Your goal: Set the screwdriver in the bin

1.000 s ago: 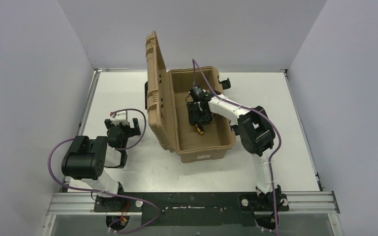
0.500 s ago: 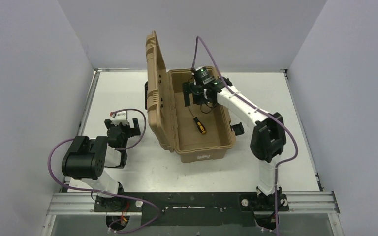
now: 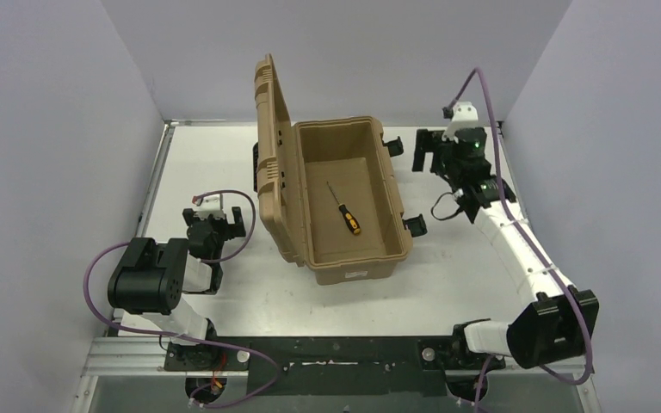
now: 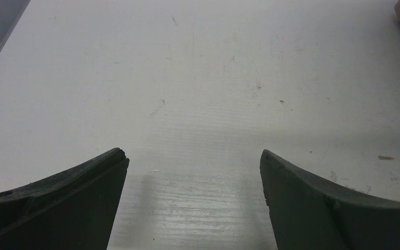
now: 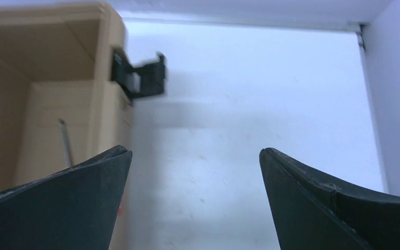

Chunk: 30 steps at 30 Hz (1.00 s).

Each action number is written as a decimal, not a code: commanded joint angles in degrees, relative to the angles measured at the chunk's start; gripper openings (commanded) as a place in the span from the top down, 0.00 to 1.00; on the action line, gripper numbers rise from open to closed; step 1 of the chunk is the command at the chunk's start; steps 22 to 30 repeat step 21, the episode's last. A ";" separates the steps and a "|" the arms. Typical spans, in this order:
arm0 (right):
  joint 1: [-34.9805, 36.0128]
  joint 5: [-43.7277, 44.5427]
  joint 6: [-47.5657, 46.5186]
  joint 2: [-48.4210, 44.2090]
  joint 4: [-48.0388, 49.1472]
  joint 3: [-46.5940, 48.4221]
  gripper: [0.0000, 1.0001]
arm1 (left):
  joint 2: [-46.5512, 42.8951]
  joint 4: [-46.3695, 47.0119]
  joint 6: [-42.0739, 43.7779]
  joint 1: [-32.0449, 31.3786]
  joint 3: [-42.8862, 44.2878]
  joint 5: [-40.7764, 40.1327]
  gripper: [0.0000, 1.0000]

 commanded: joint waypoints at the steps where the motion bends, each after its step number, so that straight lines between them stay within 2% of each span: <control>1: -5.44 -0.13 -7.12 -8.48 17.95 -16.24 0.00 | -0.56 1.07 0.41 0.00 1.48 -0.35 0.03; 6: -16.40 -10.93 -4.88 -13.33 31.45 -33.78 0.00 | -0.52 1.82 0.38 -0.05 1.23 -0.15 0.03; 11: -21.00 -15.71 -1.37 -12.69 39.87 -45.42 0.00 | -0.46 1.91 0.41 -0.11 1.17 -0.19 0.03; 19: -23.02 -16.34 0.45 -10.77 45.49 -50.18 0.00 | -0.07 0.89 0.78 -0.43 1.85 -1.04 0.03; 30: -23.18 -17.11 0.39 -10.63 46.07 -50.49 0.00 | -0.49 1.52 0.50 -0.45 1.44 -0.82 0.03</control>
